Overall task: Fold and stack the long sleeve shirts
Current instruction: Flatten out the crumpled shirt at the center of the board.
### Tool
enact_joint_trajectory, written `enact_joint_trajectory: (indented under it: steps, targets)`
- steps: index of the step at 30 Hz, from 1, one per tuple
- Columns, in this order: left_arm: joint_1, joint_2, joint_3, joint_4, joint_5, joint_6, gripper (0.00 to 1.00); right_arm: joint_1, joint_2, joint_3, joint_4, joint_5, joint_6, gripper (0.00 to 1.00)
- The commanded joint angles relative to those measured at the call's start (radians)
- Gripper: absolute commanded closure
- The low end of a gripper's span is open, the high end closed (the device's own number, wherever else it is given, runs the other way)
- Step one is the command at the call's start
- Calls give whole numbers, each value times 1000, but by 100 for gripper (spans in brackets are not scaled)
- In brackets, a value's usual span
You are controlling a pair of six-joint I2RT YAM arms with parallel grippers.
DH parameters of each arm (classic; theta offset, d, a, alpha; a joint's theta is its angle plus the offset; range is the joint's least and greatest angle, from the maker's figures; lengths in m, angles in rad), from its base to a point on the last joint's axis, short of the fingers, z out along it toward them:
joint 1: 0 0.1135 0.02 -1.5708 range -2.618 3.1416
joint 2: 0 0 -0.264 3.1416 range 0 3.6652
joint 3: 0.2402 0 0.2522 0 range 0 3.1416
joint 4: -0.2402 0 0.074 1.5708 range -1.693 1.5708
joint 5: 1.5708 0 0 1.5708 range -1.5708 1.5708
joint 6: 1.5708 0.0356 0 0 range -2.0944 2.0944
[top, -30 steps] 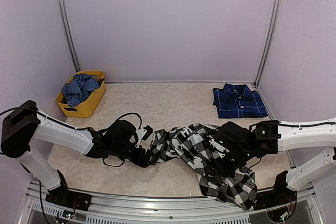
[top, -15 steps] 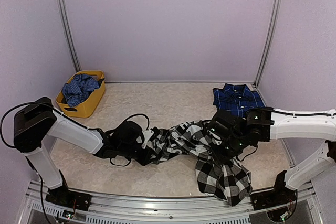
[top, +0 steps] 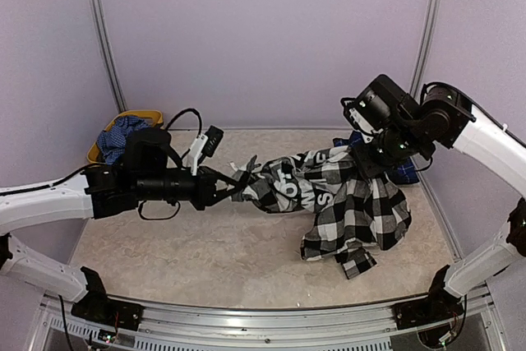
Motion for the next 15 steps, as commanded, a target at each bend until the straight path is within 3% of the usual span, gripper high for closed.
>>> enact_joint_trajectory:
  steps: [1,5,8,15]
  targets:
    - [2,-192,177,-184,-48,-56,100,-29,38,168,-160,118,-99,89]
    - [3,-250,312,-315,-126,-60,100,-53,41,267,-153,135,-155,81]
    - [18,-246,361,-362,-186,-58,100,-98,33,251,-74,120,-235,70]
    - [162,-141,371,-312,-128,-115,100,-394,110,64,193,78,-372,57]
